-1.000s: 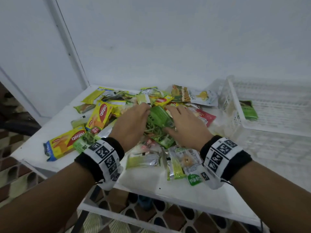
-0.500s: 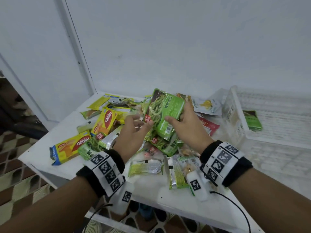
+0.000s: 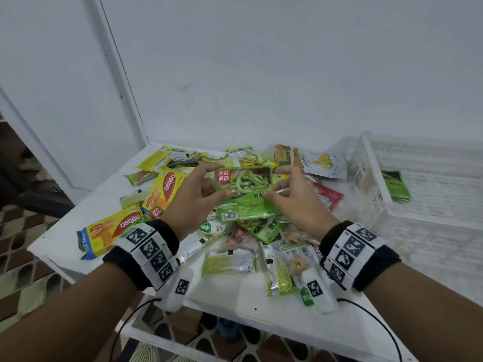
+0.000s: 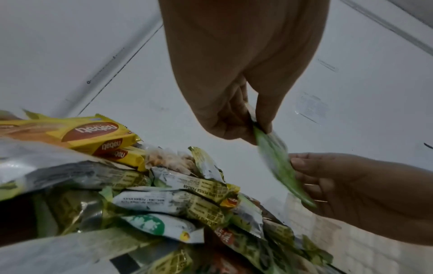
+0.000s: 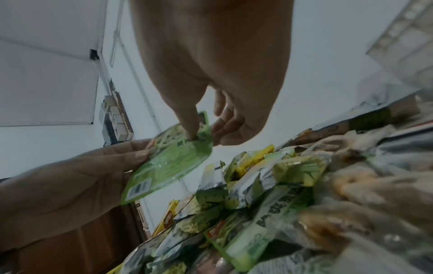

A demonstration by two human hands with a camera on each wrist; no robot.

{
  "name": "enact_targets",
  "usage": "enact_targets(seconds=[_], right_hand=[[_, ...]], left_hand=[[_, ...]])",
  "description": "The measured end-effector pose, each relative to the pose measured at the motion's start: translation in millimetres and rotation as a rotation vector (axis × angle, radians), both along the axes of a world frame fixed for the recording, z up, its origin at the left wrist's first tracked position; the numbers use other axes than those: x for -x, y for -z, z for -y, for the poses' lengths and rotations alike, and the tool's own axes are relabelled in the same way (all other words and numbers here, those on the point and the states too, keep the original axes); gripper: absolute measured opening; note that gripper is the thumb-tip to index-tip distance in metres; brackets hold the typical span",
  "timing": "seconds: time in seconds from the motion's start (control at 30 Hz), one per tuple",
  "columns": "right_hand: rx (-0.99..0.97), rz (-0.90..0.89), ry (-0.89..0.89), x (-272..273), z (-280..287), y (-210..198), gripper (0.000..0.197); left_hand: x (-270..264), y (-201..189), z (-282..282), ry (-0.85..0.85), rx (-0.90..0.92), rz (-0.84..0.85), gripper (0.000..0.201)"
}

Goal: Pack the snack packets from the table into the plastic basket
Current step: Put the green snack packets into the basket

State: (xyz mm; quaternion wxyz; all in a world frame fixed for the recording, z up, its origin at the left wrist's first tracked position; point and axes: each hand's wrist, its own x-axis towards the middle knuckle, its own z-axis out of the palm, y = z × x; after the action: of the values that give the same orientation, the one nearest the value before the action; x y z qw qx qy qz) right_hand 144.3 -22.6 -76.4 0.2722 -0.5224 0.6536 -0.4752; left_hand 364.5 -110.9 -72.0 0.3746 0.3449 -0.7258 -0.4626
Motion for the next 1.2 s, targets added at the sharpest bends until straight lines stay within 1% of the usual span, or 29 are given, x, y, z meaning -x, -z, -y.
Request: enact_targets(seconds=[0.03,0.07,0.13,0.23,0.3,0.37,0.43,0.47,0.53,0.6,0.63,0.7,0.73,0.8,0.83,0.9,1.03,1.1,1.2], right_hand=[[-0.016,0.02,0.006,-1,1,2,0.047],[-0.029,-0.005,-0.002,-2,3,4,0.044],[-0.018,-0.16,-0.024,-5,5,9,0.029],[0.019,-0.352,-0.011,-10,7,12,0.032],[0.043,-0.41,0.002,-12,8,12,0.027],[0.052,-0.371,0.015,-11,10,13,0.022],[0.051,-0.341,0.024,-11,10,15,0.024],[0.057,-0.369,0.025,-11,10,16,0.027],[0.062,-0.516,0.008,-10,8,18,0.035],[0.01,-0.702,-0.017,-6,6,22,0.049],[-0.039,-0.787,-0.029,-4,5,23,0.05],[-0.148,-0.96,-0.097,1,0,26,0.043],[-0.201,-1.041,-0.164,3,-1,28,0.042],[-0.259,-1.133,-0.309,7,-5,30,0.046],[-0.272,-1.158,-0.345,8,-7,31,0.045],[-0.291,-1.195,-0.347,10,-9,33,0.04],[-0.343,-1.217,-0.244,15,-11,33,0.041],[-0.335,-1.19,-0.237,13,-11,31,0.044],[-0.304,-1.159,-0.272,0,-7,26,0.048]], left_hand=[[0,0,-1,-0.019,0.025,0.002,0.048],[0,0,-2,-0.05,0.058,0.028,0.047],[-2,1,0,-0.125,0.149,0.136,0.042],[-4,0,0,-0.192,0.27,0.272,0.038],[-4,-1,1,-0.224,0.332,0.295,0.04],[-4,2,4,-0.247,0.3,0.258,0.033],[-4,7,9,-0.233,0.214,0.211,0.023],[-4,9,9,-0.213,0.187,0.201,0.02],[-5,11,10,-0.186,0.172,0.181,0.018],[-8,10,14,-0.19,0.162,0.146,0.018],[-10,9,16,-0.2,0.162,0.131,0.018],[-13,6,19,-0.216,0.165,0.112,0.016],[-15,5,20,-0.216,0.165,0.111,0.013],[-16,4,18,-0.204,0.153,0.105,0.01],[-16,4,17,-0.195,0.144,0.095,0.011],[-16,4,17,-0.182,0.139,0.089,0.018],[-16,6,19,-0.161,0.089,0.057,0.031],[-15,6,19,-0.157,0.073,0.042,0.031],[-15,6,20,-0.167,0.058,0.025,0.029]])
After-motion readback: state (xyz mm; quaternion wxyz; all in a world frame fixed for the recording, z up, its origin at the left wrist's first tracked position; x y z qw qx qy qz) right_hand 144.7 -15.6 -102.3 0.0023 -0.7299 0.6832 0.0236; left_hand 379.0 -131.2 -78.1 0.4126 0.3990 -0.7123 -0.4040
